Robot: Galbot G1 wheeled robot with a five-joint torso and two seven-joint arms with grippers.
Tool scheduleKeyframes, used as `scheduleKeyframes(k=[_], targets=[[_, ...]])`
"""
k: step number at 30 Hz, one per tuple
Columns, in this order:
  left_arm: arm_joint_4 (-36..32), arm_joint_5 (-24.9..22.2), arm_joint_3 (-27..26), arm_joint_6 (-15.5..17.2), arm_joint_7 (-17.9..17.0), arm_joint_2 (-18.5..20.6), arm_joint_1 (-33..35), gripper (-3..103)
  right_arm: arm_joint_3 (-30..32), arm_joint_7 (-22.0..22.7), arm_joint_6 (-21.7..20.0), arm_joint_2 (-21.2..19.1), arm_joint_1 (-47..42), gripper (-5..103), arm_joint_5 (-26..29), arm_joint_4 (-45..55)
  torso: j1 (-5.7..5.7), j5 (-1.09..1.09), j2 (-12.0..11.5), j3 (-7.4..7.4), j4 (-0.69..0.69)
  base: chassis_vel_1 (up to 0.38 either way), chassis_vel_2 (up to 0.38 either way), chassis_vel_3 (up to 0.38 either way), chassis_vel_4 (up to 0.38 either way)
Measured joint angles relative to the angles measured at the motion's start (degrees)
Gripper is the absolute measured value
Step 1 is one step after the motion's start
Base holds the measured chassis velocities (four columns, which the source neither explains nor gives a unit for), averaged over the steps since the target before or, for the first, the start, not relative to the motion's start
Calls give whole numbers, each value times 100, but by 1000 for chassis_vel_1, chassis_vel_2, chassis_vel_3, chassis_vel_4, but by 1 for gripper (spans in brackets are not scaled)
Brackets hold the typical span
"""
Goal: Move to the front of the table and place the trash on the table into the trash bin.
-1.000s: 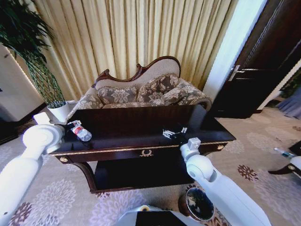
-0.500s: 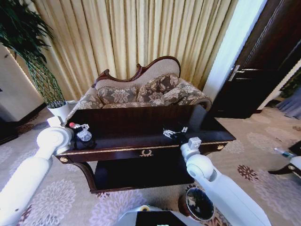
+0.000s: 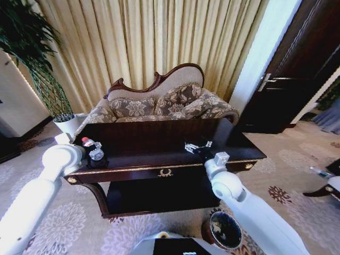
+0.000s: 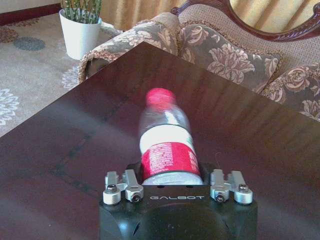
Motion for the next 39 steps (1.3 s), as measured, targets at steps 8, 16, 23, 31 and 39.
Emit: scheduleKeyframes(k=[8,16,23,31,39], targets=[[-68,14,-190,3,20,-1,106,40,12,35,-8,9,-28,100,-8,-16,0,0,0,0,0,0,0,0,0],[-202,1394,-145,4,918,40,351,32,92,136,-20,-36,18,100,192,130,0,-2,0,0,0,0,0,0,0],[-418,4703,-43,-960,3692,202,871,32,81,320,-30,-83,64,100,1369,490,0,1,1,0,0,0,0,0,0],[-410,6871,-200,-2843,6169,437,1295,32,153,316,-255,-257,585,100,3519,1021,0,-1,1,0,1,0,0,0,0],[-645,6836,-243,-3854,7006,719,1326,32,110,-265,-264,-541,844,100,3687,1231,-1,0,1,0,-1,0,0,0,0]])
